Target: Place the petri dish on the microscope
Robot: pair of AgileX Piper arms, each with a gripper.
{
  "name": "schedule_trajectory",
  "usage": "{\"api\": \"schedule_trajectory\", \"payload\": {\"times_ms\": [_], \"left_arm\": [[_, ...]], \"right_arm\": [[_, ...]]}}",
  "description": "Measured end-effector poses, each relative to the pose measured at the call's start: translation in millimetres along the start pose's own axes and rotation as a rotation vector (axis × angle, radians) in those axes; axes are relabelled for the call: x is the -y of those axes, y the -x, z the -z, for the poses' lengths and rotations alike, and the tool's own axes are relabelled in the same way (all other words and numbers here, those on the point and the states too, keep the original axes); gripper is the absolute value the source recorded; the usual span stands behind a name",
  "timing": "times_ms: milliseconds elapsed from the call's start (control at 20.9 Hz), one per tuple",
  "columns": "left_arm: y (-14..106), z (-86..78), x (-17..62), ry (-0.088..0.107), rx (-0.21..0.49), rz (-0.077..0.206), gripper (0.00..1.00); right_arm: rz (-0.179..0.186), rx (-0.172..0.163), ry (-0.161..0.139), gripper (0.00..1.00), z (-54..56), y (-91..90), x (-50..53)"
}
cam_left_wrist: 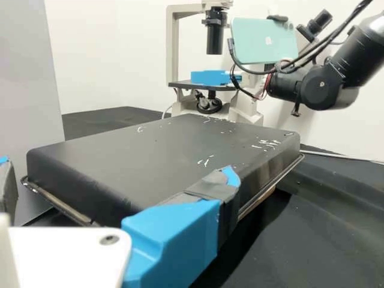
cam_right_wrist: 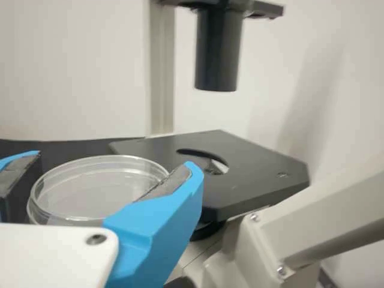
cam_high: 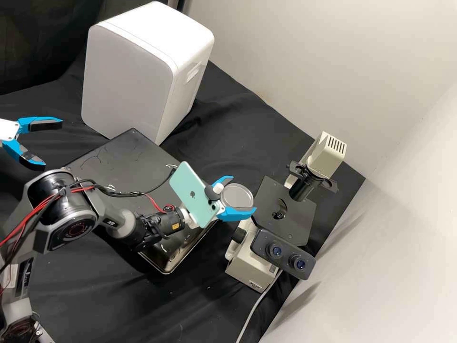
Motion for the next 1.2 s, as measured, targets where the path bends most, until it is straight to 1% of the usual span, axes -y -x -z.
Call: {"api": "schedule_trajectory", "payload": {"times_ms": [144, 192, 336, 479, 623, 767, 815, 911, 959, 1007, 1151, 1199], "left_arm": [[-0.1, -0.3, 0.1, 0.0, 0.002, 0.0, 1.0], [-0.1, -0.3, 0.1, 0.0, 0.002, 0.0, 1.0], [-0.4, -1.4, 0.4, 0.0, 0.008, 0.002, 1.0], [-1.0, -1.1, 2.0, 0.004, 0.008, 0.011, 1.0], [-1.1, -0.9, 2.3, 0.005, 0.007, 0.013, 1.0], [-1.1, -0.9, 2.3, 0.005, 0.007, 0.013, 1.0], [-1.1, -0.9, 2.3, 0.005, 0.007, 0.013, 1.0], [-1.1, -0.9, 2.3, 0.005, 0.007, 0.013, 1.0], [-1.2, -1.0, 2.4, 0.005, 0.008, 0.013, 1.0], [-1.2, -1.0, 2.4, 0.005, 0.008, 0.013, 1.0], [-1.2, -1.3, 2.4, 0.005, 0.009, 0.013, 1.0], [-1.2, -1.3, 2.4, 0.005, 0.009, 0.013, 1.0]], "right_arm": [[-0.025, 0.011, -0.001, 0.0, -4.2, -10.5, -6.9], [-0.023, 0.02, -0.001, 0.0, -6.4, -12.8, -7.2], [-0.012, 0.061, -0.002, 0.0, -16.4, -22.0, -6.0], [-0.024, 0.064, 0.009, 0.0, -21.4, -33.2, -7.0], [-0.028, 0.076, 0.014, 0.0, -28.3, -43.6, -3.7], [-0.024, 0.084, 0.034, 0.0, -32.7, -52.4, 0.2], [-0.024, 0.085, 0.037, 0.0, -33.6, -55.7, 1.0], [-0.032, 0.099, 0.038, 0.0, -35.8, -61.0, 1.2], [-0.036, 0.101, 0.041, 0.0, -36.1, -64.4, 1.0], [-0.041, 0.112, 0.033, 0.0, -37.6, -68.8, 1.2], [-0.072, 0.143, 0.028, 0.0, -42.5, -78.8, 0.5], [-0.08, 0.15, 0.029, 0.0, -42.8, -79.6, 0.4]]}}
